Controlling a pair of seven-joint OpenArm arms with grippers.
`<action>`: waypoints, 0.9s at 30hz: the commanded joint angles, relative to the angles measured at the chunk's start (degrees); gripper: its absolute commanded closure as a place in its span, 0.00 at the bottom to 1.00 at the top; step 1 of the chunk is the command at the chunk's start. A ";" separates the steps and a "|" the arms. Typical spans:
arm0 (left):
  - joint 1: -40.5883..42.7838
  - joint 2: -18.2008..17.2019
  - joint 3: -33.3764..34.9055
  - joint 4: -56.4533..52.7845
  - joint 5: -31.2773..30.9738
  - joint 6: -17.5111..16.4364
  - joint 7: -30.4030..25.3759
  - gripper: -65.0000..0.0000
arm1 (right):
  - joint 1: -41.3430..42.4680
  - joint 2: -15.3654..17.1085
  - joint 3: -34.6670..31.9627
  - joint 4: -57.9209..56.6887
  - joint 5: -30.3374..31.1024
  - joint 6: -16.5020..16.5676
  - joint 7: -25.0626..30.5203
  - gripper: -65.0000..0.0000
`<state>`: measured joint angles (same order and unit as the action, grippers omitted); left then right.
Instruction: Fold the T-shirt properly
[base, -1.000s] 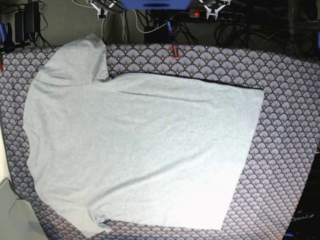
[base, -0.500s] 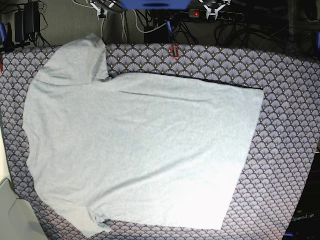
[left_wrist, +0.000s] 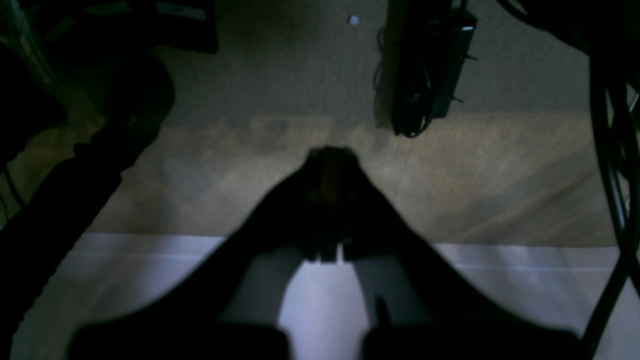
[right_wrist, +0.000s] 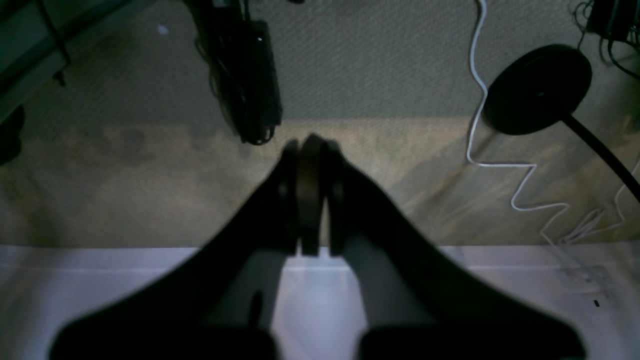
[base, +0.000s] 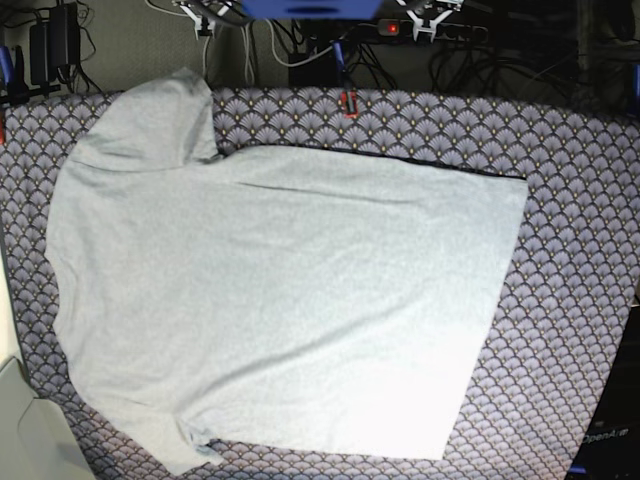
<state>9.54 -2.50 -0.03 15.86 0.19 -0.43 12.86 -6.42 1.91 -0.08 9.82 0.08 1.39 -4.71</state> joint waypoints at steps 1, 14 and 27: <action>0.35 -0.09 -0.10 0.27 -0.14 0.03 0.02 1.00 | -0.49 0.33 0.03 0.15 0.23 -0.73 0.09 1.00; 10.02 -1.41 -0.36 17.68 -0.23 0.29 0.10 1.00 | -9.45 0.94 0.21 16.50 0.23 -0.82 -0.43 1.00; 29.36 -3.52 -7.66 53.02 -0.23 0.03 0.46 1.00 | -29.67 1.91 6.63 53.96 0.32 -0.73 -0.43 1.00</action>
<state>38.28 -6.22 -7.97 68.42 -0.03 0.01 13.89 -35.33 3.84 6.63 63.46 0.32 1.17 -5.61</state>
